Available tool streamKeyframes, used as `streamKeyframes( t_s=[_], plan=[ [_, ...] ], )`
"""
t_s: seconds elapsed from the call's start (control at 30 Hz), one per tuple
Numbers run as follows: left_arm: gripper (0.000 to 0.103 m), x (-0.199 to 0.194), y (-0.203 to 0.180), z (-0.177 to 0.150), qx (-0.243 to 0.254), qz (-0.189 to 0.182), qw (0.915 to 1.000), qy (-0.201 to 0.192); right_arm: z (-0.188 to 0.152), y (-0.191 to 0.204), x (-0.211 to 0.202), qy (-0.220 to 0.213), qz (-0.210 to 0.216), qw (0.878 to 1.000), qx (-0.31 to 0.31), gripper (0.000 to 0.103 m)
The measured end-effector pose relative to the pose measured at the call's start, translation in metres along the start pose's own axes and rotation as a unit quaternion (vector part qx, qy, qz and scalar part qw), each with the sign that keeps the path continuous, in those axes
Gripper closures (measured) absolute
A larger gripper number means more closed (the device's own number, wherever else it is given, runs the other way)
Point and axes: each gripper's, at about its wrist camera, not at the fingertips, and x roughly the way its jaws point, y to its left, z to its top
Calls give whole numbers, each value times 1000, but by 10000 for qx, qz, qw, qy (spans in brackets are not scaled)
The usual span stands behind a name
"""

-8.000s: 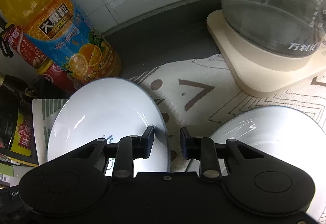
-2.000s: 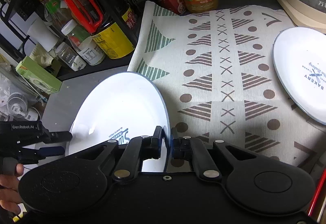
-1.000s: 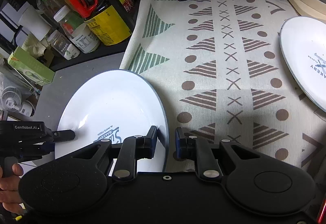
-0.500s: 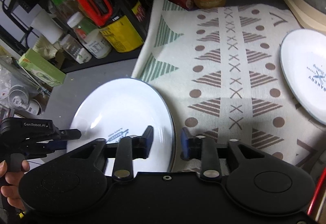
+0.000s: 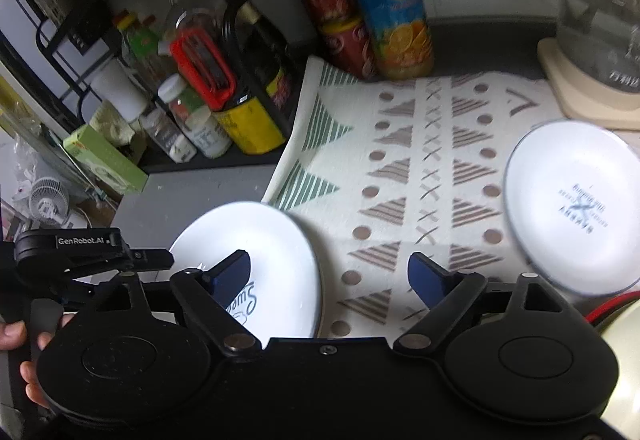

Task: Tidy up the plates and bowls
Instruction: 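Move both grippers to the rim of the white 'BAKERY' plate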

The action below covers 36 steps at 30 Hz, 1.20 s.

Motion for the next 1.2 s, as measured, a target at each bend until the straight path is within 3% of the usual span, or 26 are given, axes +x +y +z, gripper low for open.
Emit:
streamKeyframes(
  t_s=[0.17, 0.5, 0.67, 1.2],
  plan=[
    [30, 0, -29, -6, 191, -225, 9996, 27, 6, -14, -15, -181, -54, 9998, 57, 9],
    [26, 4, -82, -16, 667, -498, 9964, 172, 6, -51, -41, -509, -230, 9976, 401, 5],
    [13, 10, -106, -22, 873, -602, 9938, 349, 4, -69, -53, -655, -346, 9954, 603, 1],
    [3, 23, -166, -31, 1540, -930, 9825, 489, 0, -119, -85, -1002, -851, 9837, 1225, 0]
  ],
)
